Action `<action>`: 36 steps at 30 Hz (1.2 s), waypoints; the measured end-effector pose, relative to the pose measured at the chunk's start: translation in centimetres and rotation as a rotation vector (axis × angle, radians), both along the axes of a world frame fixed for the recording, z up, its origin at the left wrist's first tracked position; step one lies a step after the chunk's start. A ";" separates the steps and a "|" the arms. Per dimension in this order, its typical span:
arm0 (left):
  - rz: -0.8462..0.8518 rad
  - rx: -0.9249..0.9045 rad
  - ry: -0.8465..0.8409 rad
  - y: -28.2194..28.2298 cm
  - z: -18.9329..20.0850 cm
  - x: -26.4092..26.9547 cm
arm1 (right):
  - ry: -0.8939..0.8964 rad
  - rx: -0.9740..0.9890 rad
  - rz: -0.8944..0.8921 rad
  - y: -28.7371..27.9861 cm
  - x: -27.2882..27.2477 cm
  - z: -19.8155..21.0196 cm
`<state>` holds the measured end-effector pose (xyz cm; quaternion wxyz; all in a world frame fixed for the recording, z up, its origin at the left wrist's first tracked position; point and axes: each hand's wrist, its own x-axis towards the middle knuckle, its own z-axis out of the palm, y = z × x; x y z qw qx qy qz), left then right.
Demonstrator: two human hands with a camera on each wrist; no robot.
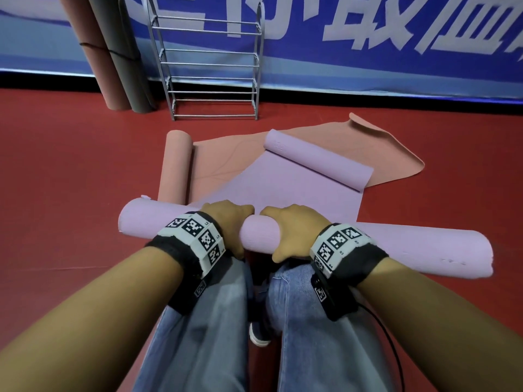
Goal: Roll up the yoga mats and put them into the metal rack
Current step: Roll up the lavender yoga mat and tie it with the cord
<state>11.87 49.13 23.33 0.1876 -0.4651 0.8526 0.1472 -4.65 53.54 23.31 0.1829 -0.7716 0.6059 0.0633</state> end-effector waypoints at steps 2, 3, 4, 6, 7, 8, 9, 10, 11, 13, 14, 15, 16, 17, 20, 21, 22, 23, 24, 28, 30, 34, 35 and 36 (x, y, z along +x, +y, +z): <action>0.029 0.008 -0.011 0.0 0.2 1.1 | -0.015 0.008 0.031 -0.4 1.0 0.2; 0.043 0.011 -0.019 0.0 0.4 1.7 | -0.021 0.010 0.048 -0.7 1.6 0.3; 0.057 0.014 -0.026 0.0 0.4 2.4 | -0.027 0.012 0.066 -0.9 2.1 0.3; 0.079 0.009 -0.034 0.0 0.5 3.6 | -0.048 0.010 0.098 -1.3 3.2 0.4; 0.089 0.000 -0.040 0.0 0.4 4.1 | -0.061 0.009 0.114 -1.5 3.7 0.5; 0.101 -0.011 -0.048 0.1 0.4 4.6 | -0.071 0.009 0.127 -1.6 4.1 0.5; 0.113 -0.022 -0.054 0.1 0.3 4.9 | -0.075 0.008 0.139 -1.7 4.4 0.6; 0.123 -0.026 -0.057 0.2 0.3 5.1 | -0.075 0.006 0.148 -1.8 4.5 0.6; 0.124 -0.026 -0.062 0.2 0.3 5.0 | -0.071 0.001 0.150 -1.7 4.5 0.5; 0.103 -0.021 -0.066 0.3 0.3 4.3 | -0.053 -0.012 0.141 -1.5 3.8 0.3; 0.088 -0.019 -0.060 0.4 0.2 3.8 | -0.046 -0.015 0.131 -1.3 3.3 0.2; 0.078 -0.025 -0.044 0.5 0.2 3.3 | -0.044 -0.017 0.116 -1.3 2.6 0.1; 0.068 -0.040 -0.013 0.5 0.1 2.7 | -0.047 -0.016 0.097 -1.2 1.9 0.0; 0.054 -0.063 0.025 0.6 0.0 2.3 | -0.054 -0.013 0.072 -1.2 1.2 0.0; -0.025 -0.144 0.085 0.8 0.1 1.2 | -0.084 0.034 0.004 -1.3 -0.8 0.5; -0.053 -0.165 0.096 0.7 0.4 0.9 | -0.100 0.061 -0.008 -1.5 -1.4 0.8; -0.074 -0.170 0.109 0.6 0.7 0.6 | -0.120 0.088 -0.014 -1.7 -1.8 1.1; -0.085 -0.158 0.118 0.4 1.1 0.3 | -0.136 0.113 -0.012 -1.9 -2.1 1.5; -0.092 -0.134 0.120 0.1 1.7 -0.1 | -0.144 0.136 -0.007 -2.3 -2.3 1.9; -0.102 0.013 0.100 -1.2 4.1 -0.6 | -0.152 0.210 0.026 -3.3 -2.5 3.3; -0.100 0.033 0.126 -1.7 4.8 -0.5 | -0.188 0.248 0.030 -3.7 -2.8 4.0; -0.129 0.052 0.091 -1.4 4.7 -1.0 | -0.171 0.273 0.029 -3.3 -2.7 3.9; -0.139 0.073 0.053 -1.2 4.4 -1.3 | -0.157 0.266 0.030 -2.9 -2.6 3.3; -0.140 0.105 0.032 -1.1 3.9 -1.6 | -0.147 0.259 0.024 -2.4 -2.5 2.7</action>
